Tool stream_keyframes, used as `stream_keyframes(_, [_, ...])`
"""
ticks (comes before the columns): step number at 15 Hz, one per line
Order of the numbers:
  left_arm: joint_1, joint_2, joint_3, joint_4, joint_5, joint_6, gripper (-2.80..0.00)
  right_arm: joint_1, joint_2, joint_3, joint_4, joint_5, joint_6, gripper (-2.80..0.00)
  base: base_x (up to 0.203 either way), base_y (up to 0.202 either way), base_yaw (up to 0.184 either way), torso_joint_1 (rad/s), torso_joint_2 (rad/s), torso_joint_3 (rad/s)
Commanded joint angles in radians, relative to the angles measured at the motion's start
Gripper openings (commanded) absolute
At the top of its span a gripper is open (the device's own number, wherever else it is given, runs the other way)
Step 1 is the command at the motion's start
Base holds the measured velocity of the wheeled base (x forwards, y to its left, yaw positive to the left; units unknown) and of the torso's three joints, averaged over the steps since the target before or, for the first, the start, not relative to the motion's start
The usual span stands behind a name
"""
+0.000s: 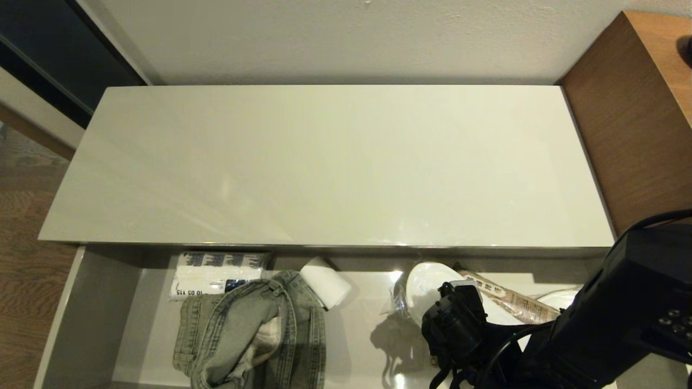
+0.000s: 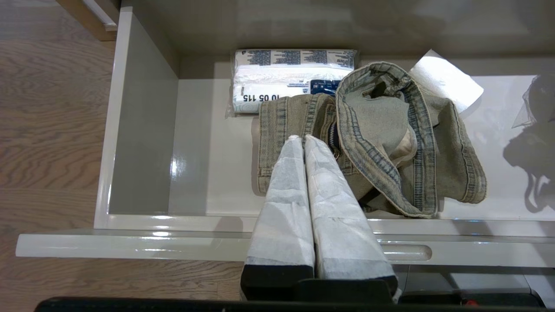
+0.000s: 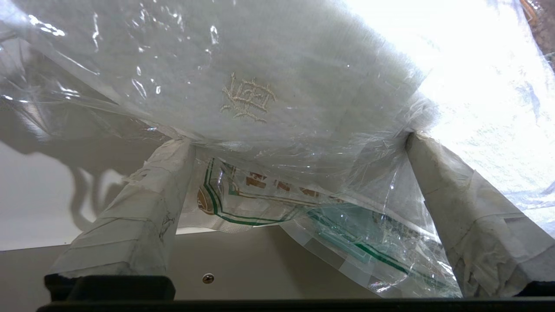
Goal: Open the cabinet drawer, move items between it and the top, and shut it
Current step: Take out the disposable slippers from the drawer
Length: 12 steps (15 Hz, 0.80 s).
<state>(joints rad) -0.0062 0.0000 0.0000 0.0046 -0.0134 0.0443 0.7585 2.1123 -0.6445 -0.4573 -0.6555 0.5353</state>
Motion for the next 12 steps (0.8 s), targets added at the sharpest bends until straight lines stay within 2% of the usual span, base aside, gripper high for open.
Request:
stream_keyframes(1, [0.000,0.002,0.000,0.000,0.000,0.000,-2.80,0.001,0.005,0.000,-0.004,-0.003,0.003,0.00,0.000,0.000,0.000,0.000,0.00,0.000])
stream_keyframes(6, [0.000,0.002,0.000,0.000,0.000,0.000,-2.80,0.001,0.012,0.000,-0.004,-0.003,0.003,0.00,0.000,0.000,0.000,0.000,0.00,0.000])
stream_keyframes(7, [0.000,0.002,0.000,0.000,0.000,0.000,-2.80,0.001,0.014,0.000,-0.006,-0.006,0.003,-2.80,0.000,0.000,0.000,0.000,0.00,0.000])
stream_keyframes(12, [0.000,0.002,0.000,0.000,0.000,0.000,-2.80,0.002,0.012,0.005,-0.018,-0.007,0.002,-2.80,0.000,0.000,0.000,0.000,0.00,0.000])
